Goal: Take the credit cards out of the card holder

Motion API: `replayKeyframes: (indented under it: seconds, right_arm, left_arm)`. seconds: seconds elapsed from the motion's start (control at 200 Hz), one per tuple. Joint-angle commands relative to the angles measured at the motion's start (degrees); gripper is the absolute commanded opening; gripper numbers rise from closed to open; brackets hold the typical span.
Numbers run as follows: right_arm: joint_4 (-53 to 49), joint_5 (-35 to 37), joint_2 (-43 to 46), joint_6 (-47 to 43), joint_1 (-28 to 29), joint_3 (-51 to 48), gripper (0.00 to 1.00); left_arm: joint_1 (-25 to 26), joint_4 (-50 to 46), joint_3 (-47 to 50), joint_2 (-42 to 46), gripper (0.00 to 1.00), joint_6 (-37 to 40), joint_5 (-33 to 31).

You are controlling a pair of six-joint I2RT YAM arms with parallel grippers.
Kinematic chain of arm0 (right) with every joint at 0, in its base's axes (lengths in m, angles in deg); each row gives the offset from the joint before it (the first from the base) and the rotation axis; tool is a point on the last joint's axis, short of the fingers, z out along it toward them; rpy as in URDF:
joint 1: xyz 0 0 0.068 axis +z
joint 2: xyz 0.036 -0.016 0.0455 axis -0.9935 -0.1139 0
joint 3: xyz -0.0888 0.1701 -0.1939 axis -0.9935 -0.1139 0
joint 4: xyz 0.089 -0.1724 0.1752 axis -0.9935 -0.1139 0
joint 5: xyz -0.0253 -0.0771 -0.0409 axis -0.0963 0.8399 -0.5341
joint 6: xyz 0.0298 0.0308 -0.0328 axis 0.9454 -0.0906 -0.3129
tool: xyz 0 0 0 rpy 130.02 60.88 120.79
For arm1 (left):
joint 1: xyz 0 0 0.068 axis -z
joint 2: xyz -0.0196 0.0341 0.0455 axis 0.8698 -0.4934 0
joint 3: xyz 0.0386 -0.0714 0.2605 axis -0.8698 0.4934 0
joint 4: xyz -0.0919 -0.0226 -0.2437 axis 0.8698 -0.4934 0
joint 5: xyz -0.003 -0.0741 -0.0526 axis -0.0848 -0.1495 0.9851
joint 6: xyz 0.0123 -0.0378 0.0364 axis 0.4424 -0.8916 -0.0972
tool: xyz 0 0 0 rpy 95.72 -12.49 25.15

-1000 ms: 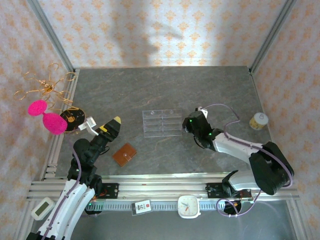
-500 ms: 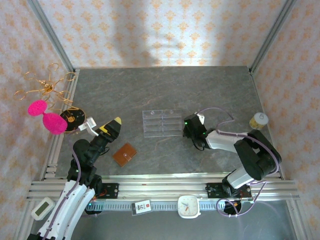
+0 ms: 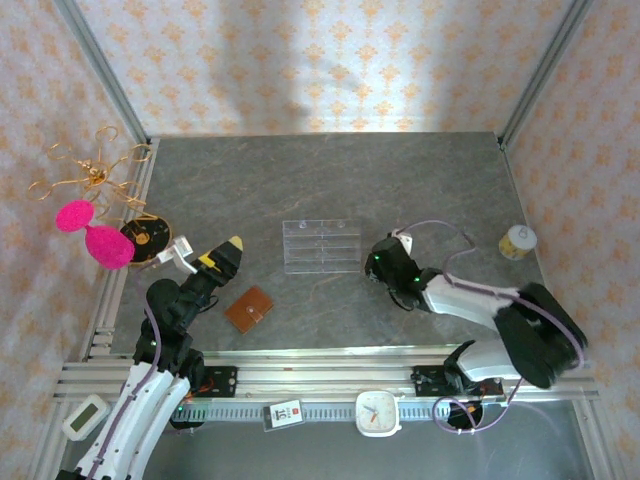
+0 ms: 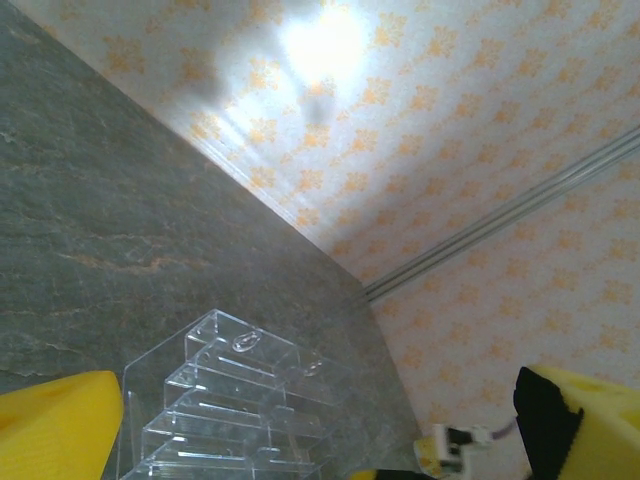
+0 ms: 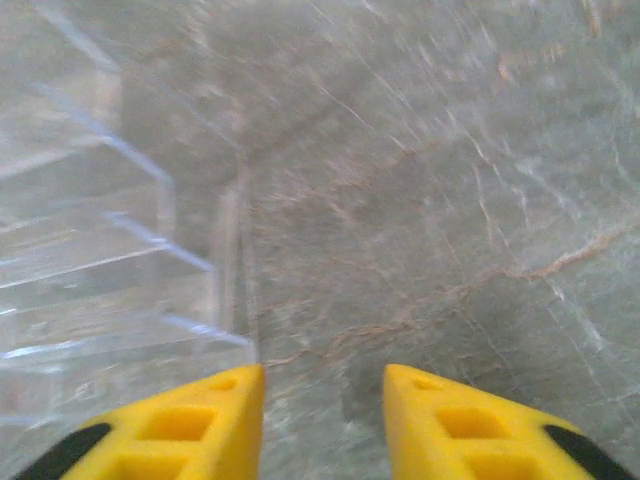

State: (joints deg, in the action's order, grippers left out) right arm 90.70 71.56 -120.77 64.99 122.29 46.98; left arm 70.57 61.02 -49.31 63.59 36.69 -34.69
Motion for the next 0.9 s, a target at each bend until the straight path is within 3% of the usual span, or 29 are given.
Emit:
replayKeyframes:
  seconds: [0.0,0.12,0.26,0.566,0.891]
  right_arm:
    - [1.2,-1.4,5.4,-2.8,5.1,0.2,0.42]
    - [3.5,-6.6,0.5,-0.5,12.3,5.1,0.43]
    - [7.8,-10.8,-12.5,2.2,20.0,13.9,0.43]
    - [10.2,-17.7,-31.4,8.2,25.1,27.6,0.43]
    - [4.4,-15.5,-37.2,11.1,26.9,32.1,0.43]
  left_arm:
    - [0.2,-2.3,-3.2,1.7,0.99,2.9,-2.0]
    - [0.3,-4.2,-5.3,2.9,0.99,4.1,-3.8]
    - [0.2,-4.3,-6.7,3.8,0.99,4.0,-4.5]
    - [0.3,-4.3,-6.6,6.3,0.99,2.2,-4.0]
    - [0.3,-6.3,-8.2,7.3,0.99,3.1,-4.0]
